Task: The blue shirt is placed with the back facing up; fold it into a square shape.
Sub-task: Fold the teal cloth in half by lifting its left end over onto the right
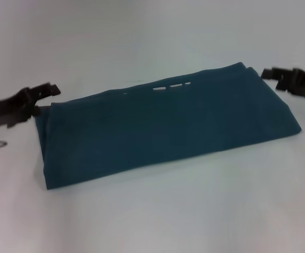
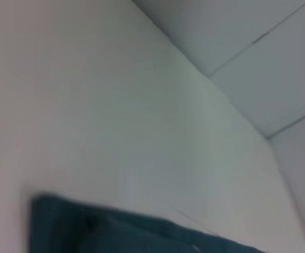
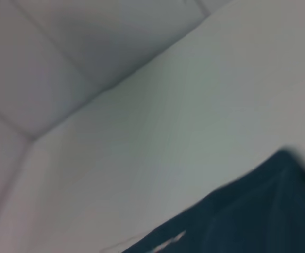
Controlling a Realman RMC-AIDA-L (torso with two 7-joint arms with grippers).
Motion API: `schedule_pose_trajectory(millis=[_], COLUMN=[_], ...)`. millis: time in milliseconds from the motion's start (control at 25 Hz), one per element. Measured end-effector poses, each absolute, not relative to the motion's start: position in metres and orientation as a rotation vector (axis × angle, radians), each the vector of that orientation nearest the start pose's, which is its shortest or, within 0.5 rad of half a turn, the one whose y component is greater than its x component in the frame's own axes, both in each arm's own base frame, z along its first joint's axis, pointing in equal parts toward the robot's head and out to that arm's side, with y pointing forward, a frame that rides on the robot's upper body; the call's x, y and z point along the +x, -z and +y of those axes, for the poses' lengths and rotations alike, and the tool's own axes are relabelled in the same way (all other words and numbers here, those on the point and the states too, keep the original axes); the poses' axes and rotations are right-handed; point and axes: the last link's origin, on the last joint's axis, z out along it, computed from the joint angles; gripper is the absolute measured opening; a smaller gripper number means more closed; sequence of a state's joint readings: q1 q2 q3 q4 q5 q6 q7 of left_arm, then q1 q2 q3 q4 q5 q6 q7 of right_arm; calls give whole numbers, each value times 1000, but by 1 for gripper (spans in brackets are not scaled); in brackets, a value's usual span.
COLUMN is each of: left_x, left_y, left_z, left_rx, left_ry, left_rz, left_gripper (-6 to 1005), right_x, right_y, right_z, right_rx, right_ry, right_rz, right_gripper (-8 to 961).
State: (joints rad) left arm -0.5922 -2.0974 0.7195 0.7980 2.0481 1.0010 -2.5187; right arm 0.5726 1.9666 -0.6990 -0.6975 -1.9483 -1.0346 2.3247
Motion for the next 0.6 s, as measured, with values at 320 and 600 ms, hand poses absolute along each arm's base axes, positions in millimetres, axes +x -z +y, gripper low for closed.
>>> schedule_pose_trajectory(millis=[320,600], left_x=[-293,-319], left_y=[-32,-9], left_z=[358,324], left_rx=[-1737,-1614], left_ry=[1104,1167], left_rz=[-1934,-2104], left_gripper=[874,874], right_x=[330,342], right_y=[-77,-71], right_z=[329,306], right_rx=[-1921,-1903], right_ry=[-1060,-1099], right_rz=[1753,1784], right_gripper=[708,708])
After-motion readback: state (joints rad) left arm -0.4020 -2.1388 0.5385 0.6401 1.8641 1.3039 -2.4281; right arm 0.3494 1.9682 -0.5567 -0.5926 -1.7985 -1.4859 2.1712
